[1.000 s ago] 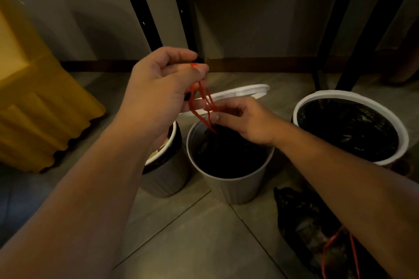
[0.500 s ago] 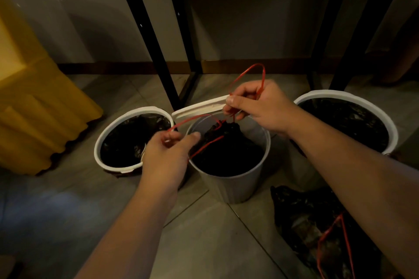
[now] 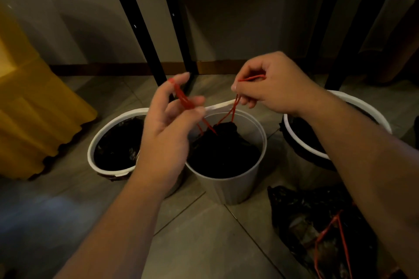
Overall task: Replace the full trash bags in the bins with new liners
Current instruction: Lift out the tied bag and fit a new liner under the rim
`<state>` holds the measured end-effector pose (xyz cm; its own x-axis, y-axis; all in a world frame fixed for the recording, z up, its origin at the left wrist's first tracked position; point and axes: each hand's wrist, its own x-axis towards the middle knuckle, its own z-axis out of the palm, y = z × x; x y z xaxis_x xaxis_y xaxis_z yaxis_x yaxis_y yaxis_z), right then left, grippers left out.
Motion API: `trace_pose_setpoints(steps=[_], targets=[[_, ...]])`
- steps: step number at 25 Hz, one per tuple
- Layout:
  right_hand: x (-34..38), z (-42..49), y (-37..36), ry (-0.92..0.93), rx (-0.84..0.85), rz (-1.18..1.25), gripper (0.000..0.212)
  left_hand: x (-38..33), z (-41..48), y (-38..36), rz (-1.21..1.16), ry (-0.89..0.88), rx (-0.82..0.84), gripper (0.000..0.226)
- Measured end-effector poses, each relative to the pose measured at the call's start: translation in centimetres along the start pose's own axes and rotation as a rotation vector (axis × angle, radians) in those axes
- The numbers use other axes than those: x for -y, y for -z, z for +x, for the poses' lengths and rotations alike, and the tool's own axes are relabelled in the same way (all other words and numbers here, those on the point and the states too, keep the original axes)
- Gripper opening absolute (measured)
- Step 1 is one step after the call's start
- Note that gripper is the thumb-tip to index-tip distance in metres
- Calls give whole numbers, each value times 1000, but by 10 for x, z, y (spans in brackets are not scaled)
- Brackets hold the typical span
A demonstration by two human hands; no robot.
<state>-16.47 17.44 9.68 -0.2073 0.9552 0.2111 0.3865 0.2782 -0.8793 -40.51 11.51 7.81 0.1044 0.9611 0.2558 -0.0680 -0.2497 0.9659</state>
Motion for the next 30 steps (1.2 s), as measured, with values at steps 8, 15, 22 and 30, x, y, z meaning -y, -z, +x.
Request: trace_pose_setpoints(steps=[8,15,22,30], targets=[[28,-8,-5,278,200,27,11,13,42,-22,675,112,352,28],[-1,-7,-11,63,85,127,20,23,38,-9,265,318,298,44],[-5,-10,-22,47,229,-43,8,21,38,-3,288,373,291,43],[-1,-9,-14,13,348,7,10,21,31,-2,261,318,155,40]])
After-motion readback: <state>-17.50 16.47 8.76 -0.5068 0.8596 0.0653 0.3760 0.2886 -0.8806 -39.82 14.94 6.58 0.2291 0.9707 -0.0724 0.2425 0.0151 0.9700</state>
